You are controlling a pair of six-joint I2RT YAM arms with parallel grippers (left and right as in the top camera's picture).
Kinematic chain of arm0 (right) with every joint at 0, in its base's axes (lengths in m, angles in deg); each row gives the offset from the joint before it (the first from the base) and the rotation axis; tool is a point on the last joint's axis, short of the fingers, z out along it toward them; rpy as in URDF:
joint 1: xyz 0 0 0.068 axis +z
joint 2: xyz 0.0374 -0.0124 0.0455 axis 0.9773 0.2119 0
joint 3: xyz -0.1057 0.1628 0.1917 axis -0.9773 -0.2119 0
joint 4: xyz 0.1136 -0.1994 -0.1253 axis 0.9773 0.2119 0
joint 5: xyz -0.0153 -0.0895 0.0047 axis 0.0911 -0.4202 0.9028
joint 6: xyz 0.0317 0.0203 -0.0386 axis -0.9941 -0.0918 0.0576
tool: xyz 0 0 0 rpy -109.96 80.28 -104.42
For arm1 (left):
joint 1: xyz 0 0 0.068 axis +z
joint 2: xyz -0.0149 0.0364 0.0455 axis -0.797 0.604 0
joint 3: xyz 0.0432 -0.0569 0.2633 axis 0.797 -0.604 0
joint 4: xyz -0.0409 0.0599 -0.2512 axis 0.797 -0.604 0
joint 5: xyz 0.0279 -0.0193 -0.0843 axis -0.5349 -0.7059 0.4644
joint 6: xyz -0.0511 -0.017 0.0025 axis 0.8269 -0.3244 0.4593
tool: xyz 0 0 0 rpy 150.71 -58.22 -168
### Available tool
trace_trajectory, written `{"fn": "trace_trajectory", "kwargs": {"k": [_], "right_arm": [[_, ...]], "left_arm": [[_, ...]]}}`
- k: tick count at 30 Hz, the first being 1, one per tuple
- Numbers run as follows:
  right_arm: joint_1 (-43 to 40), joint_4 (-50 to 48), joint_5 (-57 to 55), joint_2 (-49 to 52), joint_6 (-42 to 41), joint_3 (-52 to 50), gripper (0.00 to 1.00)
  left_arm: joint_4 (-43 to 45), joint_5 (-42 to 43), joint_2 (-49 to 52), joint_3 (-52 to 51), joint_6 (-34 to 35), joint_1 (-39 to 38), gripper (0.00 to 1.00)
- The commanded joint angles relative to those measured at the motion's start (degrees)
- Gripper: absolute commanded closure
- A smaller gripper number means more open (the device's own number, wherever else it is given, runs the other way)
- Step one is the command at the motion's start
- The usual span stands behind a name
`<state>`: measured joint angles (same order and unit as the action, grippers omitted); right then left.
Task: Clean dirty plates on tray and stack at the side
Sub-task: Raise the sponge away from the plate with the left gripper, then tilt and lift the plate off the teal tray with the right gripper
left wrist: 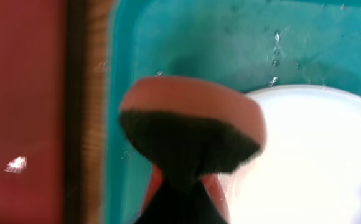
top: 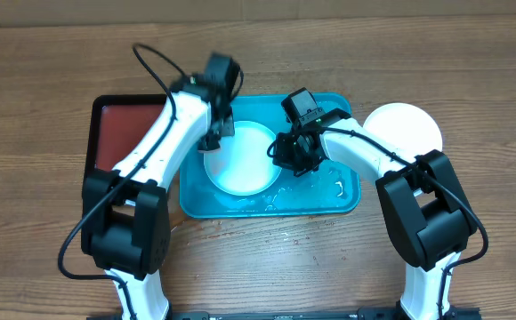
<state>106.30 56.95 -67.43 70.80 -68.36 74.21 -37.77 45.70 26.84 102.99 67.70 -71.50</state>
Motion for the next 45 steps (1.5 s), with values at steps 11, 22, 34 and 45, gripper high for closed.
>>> {"fn": "trace_trajectory", "kwargs": {"k": [11,22,34,45], "right_arm": [[0.0,16.0,-14.5,-9.4,4.4,-0.1,0.96],[2.1,21.6,-41.0,-26.7,3.5,0.0,0.96],[9.8,23.2,-67.1,-35.3,0.9,0.2,0.96],[22.1,23.2,-96.2,-35.4,1.0,0.2,0.96]], "left_arm": [[-15.2,5.4,-0.3,18.9,0.5,0.5,0.96],[-11.6,11.4,-0.2,9.7,-1.9,0.5,0.96],[-6.8,14.6,-0.2,3.5,-1.9,0.5,0.96],[-6.3,14.6,-0.2,3.5,-1.9,0.5,0.96]]}}
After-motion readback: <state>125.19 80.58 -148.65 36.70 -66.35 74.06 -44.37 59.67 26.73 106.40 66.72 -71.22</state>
